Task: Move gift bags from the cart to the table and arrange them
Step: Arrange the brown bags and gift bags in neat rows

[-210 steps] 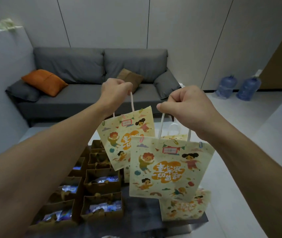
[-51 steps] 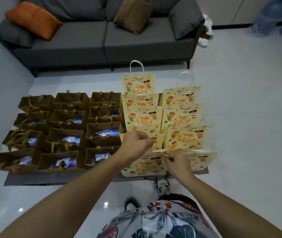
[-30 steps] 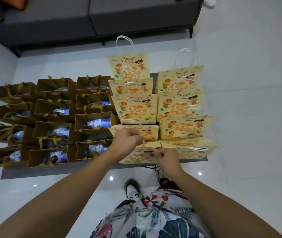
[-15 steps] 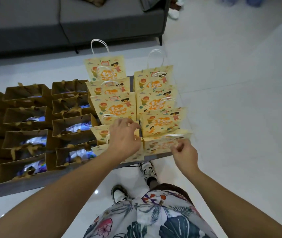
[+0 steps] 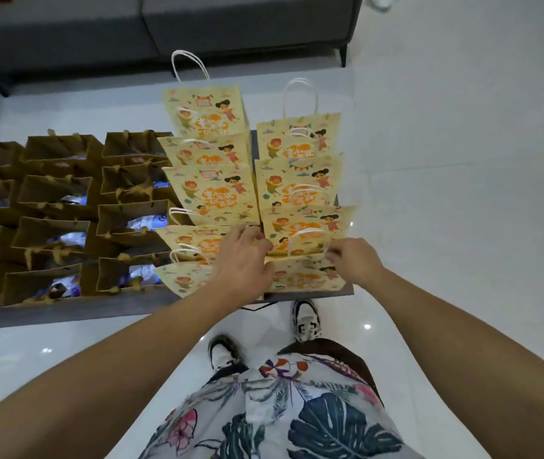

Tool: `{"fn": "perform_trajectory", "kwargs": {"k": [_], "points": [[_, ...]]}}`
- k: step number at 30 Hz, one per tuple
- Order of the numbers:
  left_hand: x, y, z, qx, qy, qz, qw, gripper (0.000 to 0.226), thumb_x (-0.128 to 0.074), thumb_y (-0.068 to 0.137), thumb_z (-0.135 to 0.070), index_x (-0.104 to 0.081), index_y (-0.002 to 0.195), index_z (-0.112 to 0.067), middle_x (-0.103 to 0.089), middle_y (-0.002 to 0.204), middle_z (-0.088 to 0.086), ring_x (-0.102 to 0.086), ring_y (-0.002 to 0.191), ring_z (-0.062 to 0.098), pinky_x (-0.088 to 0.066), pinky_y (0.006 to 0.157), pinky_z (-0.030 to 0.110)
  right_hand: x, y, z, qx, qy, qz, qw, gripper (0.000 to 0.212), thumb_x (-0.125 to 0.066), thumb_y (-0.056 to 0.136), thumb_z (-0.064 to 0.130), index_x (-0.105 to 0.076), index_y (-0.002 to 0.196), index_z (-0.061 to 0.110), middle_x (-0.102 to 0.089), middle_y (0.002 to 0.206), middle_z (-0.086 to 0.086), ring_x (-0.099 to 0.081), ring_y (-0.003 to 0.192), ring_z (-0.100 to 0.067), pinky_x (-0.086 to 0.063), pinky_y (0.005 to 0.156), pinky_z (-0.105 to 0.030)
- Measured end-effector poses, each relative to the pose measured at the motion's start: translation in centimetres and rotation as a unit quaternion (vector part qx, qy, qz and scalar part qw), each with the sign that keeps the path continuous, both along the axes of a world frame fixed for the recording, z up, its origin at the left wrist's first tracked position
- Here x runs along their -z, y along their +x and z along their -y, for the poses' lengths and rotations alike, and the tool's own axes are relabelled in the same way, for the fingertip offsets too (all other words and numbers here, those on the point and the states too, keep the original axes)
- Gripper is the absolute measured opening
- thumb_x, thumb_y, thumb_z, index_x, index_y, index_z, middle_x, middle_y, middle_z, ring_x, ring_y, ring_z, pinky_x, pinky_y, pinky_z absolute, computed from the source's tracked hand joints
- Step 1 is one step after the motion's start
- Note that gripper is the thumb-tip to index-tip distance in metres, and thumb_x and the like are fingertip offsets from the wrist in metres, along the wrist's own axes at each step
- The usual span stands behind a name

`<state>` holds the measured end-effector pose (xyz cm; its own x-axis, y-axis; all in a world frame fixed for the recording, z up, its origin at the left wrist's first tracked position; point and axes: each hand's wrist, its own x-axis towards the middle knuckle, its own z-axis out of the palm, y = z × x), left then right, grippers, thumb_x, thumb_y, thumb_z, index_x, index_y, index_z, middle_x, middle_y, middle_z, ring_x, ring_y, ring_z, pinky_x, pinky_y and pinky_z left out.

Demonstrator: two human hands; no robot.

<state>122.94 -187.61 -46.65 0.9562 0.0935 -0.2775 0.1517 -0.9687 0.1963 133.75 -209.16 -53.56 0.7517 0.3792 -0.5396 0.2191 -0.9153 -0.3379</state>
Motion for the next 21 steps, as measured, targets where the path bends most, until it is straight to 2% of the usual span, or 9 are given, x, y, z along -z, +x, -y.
{"fn": "perform_trajectory", "kwargs": {"k": [3,6,8,10,12,14,16,19,21], "points": [[0.6,0.4,1.1,-0.034,0.0,-0.023,0.999,0.039,-0.061,0.092,-0.036,-0.068,0.126,-0.019,-0.059,0.133,0.007,-0.045,0.124,0.03,-0.036,0.107,0.041,0.9,1.2,0.5,0.015,0.043,-0.04,0.998,0.022,-0.056,0.101,0.033,-0.074,0.11,0.023,-0.07,0.105,-0.003,-0.062,0.093,-0.022,-0.044,0.071,-0.028],[1.1,0.8,1.9,-0.057,-0.001,-0.046,0.997,0.04,-0.059,0.092,-0.034,-0.066,0.128,-0.017,-0.06,0.131,0.007,-0.047,0.123,0.029,-0.035,0.107,0.038,1.1,1.7,0.4,0.054,0.086,-0.077,0.992,0.022,-0.06,0.099,0.035,-0.075,0.108,0.023,-0.067,0.102,0.005,-0.058,0.082,-0.01,-0.039,0.062,-0.018],[1.2,1.3,2.2,-0.069,-0.009,-0.057,0.996,0.04,-0.058,0.093,-0.032,-0.065,0.13,-0.017,-0.06,0.131,0.007,-0.046,0.123,0.029,-0.033,0.108,0.037,1.2,2.4,0.4,0.09,0.123,-0.103,0.983,0.013,-0.07,0.093,0.036,-0.076,0.097,0.026,-0.068,0.101,0.011,-0.061,0.089,-0.01,-0.044,0.069,-0.015],[1.2,1.8,2.7,-0.082,-0.019,-0.072,0.994,0.041,-0.058,0.093,-0.031,-0.064,0.132,-0.018,-0.059,0.134,0.007,-0.045,0.126,0.029,-0.032,0.109,0.037,0.7,3.0,0.7,0.111,0.157,-0.16,0.968,0.01,-0.079,0.086,0.032,-0.076,0.093,0.026,-0.071,0.105,0.007,-0.064,0.1,-0.014,-0.052,0.085,-0.024],[1.4,2.3,3.1,-0.096,-0.024,-0.089,0.991,0.041,-0.058,0.095,-0.033,-0.062,0.134,-0.02,-0.057,0.137,0.006,-0.043,0.129,0.029,-0.032,0.11,0.037,0.3,3.8,1.1,0.118,0.174,-0.208,0.955,0.017,-0.083,0.082,0.029,-0.076,0.097,0.025,-0.069,0.118,0.003,-0.062,0.109,-0.018,-0.051,0.098,-0.033],[1.6,2.8,3.5,-0.105,-0.026,-0.102,0.989,0.042,-0.057,0.095,-0.035,-0.061,0.134,-0.021,-0.057,0.139,0.005,-0.042,0.13,0.028,-0.032,0.11,0.037,0.1,4.6,1.4,0.144,0.195,-0.191,0.951,0.015,-0.082,0.082,0.026,-0.076,0.095,0.023,-0.066,0.126,0.004,-0.061,0.114,-0.018,-0.049,0.102,-0.036],[1.7,3.2,3.8,-0.116,-0.034,-0.112,0.986,0.043,-0.057,0.096,-0.036,-0.06,0.135,-0.02,-0.057,0.14,0.006,-0.042,0.13,0.029,-0.032,0.109,0.037,-0.1,5.3,1.3,0.172,0.209,-0.134,0.954,0.01,-0.081,0.083,0.023,-0.071,0.085,0.025,-0.071,0.112,0.005,-0.065,0.104,-0.016,-0.052,0.09,-0.031],[1.6,3.6,3.9,-0.122,-0.048,-0.125,0.983,0.044,-0.055,0.097,-0.036,-0.059,0.137,-0.018,-0.056,0.14,0.007,-0.042,0.129,0.031,-0.033,0.108,0.038,-0.8,6.1,0.3,0.188,0.208,-0.025,0.96,0.021,-0.076,0.085,0.022,-0.057,0.074,0.026,-0.067,0.083,0.005,-0.064,0.081,-0.016,-0.05,0.068,-0.028],[1.6,3.8,3.7,-0.119,-0.053,-0.127,0.983,0.044,-0.054,0.097,-0.036,-0.059,0.138,-0.019,-0.056,0.14,0.007,-0.043,0.129,0.03,-0.035,0.108,0.039,-1.2,6.5,-0.5,0.19,0.215,0.0,0.958,0.025,-0.073,0.086,0.023,-0.052,0.073,0.026,-0.064,0.078,0.004,-0.06,0.073,-0.013,-0.045,0.062,-0.028]]}}
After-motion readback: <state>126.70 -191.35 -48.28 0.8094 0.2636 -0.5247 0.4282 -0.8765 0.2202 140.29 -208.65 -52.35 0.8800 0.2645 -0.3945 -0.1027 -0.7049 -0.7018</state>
